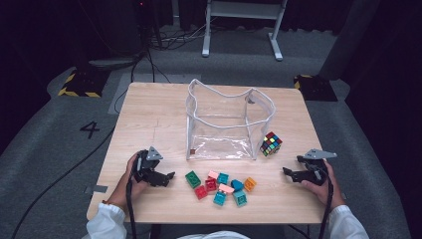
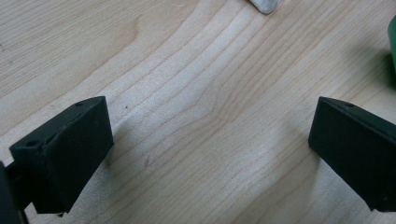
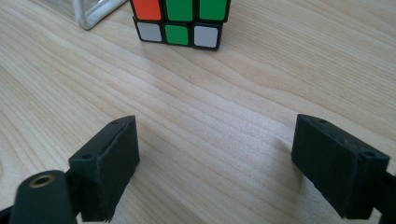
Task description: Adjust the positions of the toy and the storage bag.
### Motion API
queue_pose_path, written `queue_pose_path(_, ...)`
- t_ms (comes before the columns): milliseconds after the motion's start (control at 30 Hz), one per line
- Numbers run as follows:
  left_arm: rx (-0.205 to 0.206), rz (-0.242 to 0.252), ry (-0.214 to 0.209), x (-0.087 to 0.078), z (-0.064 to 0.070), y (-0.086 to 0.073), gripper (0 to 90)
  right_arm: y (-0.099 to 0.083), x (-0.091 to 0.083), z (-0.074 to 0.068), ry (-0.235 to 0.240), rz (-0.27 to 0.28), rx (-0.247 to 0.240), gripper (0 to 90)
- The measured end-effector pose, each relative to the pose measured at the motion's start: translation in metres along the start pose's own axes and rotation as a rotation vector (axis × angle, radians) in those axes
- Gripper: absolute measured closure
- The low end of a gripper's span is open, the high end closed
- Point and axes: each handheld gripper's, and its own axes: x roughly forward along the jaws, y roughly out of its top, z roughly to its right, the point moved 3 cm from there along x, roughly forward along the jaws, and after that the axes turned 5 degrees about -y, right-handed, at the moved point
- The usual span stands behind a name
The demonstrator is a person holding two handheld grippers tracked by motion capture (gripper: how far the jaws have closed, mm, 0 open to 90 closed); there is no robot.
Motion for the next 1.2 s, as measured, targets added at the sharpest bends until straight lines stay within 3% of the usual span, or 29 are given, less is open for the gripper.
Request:
queue_pose_path(533,0.044,-0.005,-0.025,0.0,-0.005,0.001,0.7,-0.001,-0.001,0.002,0.019,0.001,-0.014,14.9)
queue_pose_path(700,0.036,0.023,-0.024,0.001,-0.007,0.004,8.4,-0.001,-0.001,0.003,0.013,0.001,-0.02,15.5)
queue_pose_path(733,0.042,0.035,-0.019,0.0,-0.007,0.006,15.1,-0.001,-0.001,0.004,0.008,-0.001,-0.016,16.9)
queue_pose_path(833,0.033,0.021,-0.018,0.0,-0.008,0.008,17.1,0.0,-0.001,0.004,0.005,0.001,0.0,21.0)
queue_pose_path(967,0.02,0.045,-0.015,-0.003,-0.012,0.012,18.1,0.005,-0.006,0.008,0.003,0.042,0.012,22.3)
queue_pose_path(1000,0.015,0.07,-0.012,-0.004,-0.013,0.017,18.2,0.01,-0.01,0.008,-0.005,0.057,0.013,25.1)
queue_pose_path(1133,0.037,0.059,-0.015,-0.003,-0.011,0.023,19.5,0.02,-0.013,0.008,-0.015,0.076,0.001,27.8)
queue_pose_path(1200,0.036,0.084,-0.012,-0.003,-0.009,0.029,20.3,0.027,-0.017,0.007,-0.014,0.088,-0.014,29.2)
